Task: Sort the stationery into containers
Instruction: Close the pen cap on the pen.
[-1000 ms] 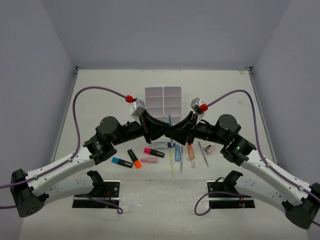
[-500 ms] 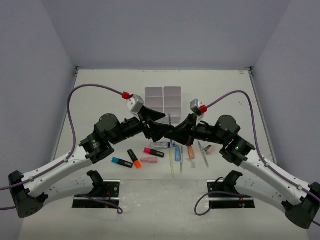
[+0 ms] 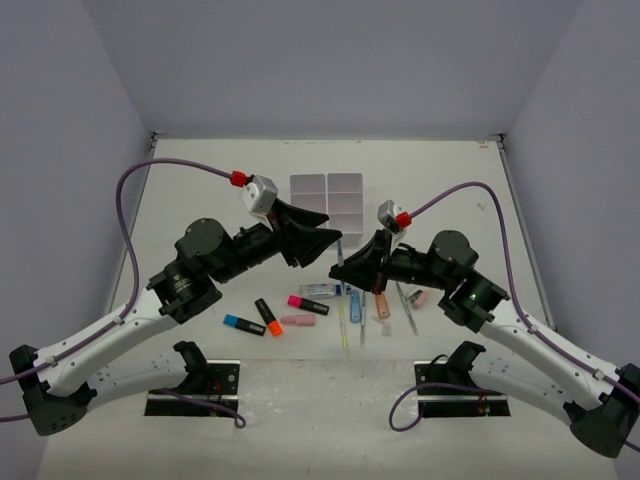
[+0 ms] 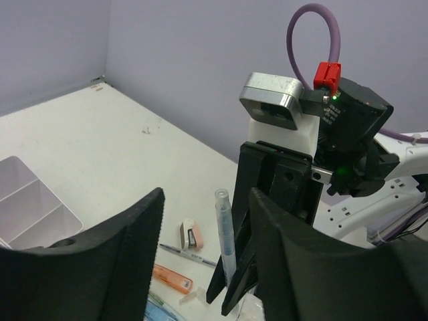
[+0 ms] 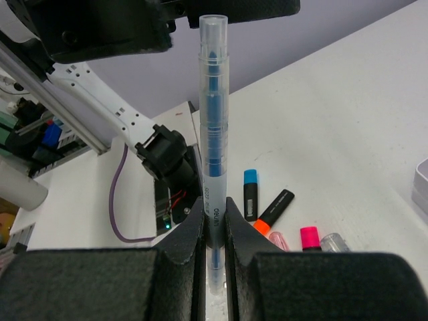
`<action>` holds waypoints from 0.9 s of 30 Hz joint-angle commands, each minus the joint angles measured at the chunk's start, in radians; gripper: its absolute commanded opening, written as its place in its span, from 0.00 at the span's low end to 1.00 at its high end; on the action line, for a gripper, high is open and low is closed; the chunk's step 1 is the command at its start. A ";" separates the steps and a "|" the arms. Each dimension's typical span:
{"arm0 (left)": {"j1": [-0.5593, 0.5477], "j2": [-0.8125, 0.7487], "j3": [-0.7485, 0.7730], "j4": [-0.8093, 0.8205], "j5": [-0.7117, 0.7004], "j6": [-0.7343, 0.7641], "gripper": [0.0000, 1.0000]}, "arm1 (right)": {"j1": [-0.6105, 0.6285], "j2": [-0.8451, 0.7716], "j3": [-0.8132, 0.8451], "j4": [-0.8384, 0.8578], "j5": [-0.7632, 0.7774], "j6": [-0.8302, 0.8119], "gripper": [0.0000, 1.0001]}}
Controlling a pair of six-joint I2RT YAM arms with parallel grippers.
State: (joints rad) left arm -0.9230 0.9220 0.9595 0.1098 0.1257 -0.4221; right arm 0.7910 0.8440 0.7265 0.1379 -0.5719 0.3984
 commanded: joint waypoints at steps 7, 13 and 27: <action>0.001 0.069 0.051 0.055 0.104 0.000 0.22 | 0.002 -0.005 0.027 -0.009 -0.019 -0.029 0.00; 0.001 0.086 0.022 0.072 0.156 -0.027 0.01 | 0.002 -0.016 0.039 0.000 0.004 -0.020 0.00; -0.005 0.088 -0.183 0.134 0.225 -0.170 0.00 | -0.006 0.087 0.374 -0.046 0.220 -0.084 0.00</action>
State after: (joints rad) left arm -0.8994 0.9974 0.8727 0.3635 0.2227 -0.5395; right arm 0.7990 0.9037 0.8868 -0.0705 -0.4847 0.3516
